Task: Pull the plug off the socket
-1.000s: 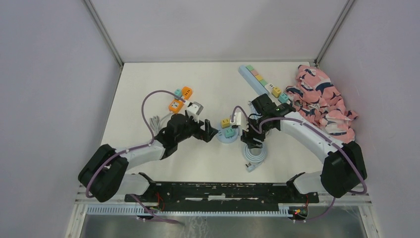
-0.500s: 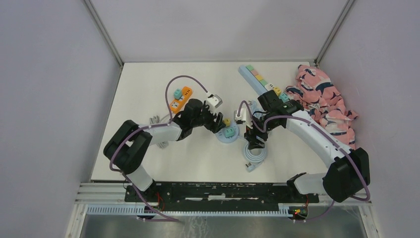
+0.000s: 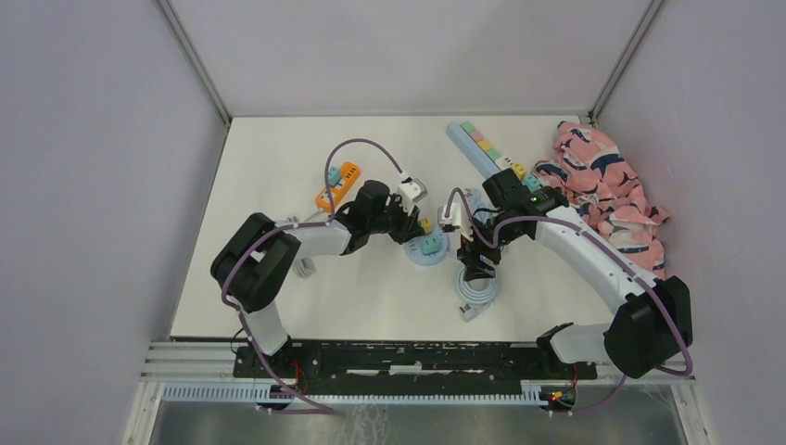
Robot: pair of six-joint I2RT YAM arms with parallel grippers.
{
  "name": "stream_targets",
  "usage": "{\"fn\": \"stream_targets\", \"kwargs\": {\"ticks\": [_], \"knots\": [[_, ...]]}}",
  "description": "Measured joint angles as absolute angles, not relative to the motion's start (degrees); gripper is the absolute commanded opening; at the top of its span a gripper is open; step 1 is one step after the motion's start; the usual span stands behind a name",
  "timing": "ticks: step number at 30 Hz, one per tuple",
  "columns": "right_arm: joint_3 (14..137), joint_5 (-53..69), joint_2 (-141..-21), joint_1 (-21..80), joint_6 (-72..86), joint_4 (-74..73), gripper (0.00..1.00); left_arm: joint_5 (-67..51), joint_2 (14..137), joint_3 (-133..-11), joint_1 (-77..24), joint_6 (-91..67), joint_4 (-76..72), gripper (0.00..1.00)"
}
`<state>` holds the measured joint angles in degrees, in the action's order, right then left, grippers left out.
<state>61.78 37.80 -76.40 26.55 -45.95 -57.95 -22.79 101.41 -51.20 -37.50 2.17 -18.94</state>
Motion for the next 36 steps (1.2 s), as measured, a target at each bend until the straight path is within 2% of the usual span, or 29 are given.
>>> {"fn": "stream_targets", "kwargs": {"ticks": [1,2,8,16,20,27,36], "knots": [[61.8,38.1,-76.4,26.5,-46.0,-58.0,0.71,-22.9,101.4,-51.2,-37.6,2.4,-19.0,0.04],[61.8,38.5,-76.4,26.5,-46.0,-58.0,0.71,-22.8,101.4,-51.2,-37.7,2.5,-19.0,0.03],[61.8,41.2,-76.5,26.5,-45.3,-57.7,0.71,-18.7,97.6,-45.5,-38.6,0.6,-22.6,0.03],[60.8,46.1,-77.0,26.6,-38.3,-51.0,0.7,-0.6,80.5,-27.9,-44.4,-11.8,-24.9,0.03],[58.3,48.3,-77.1,27.1,-35.0,-45.5,0.7,10.6,73.0,-23.2,-48.6,-21.8,-21.1,0.03],[55.5,49.0,-79.4,31.7,-31.6,-38.4,0.7,24.6,67.3,-23.7,-55.5,-35.7,-8.7,0.03],[53.7,44.7,-79.7,33.4,-26.0,-30.6,0.7,32.7,68.9,-26.8,-61.6,-45.0,-2.1,0.03]]}}
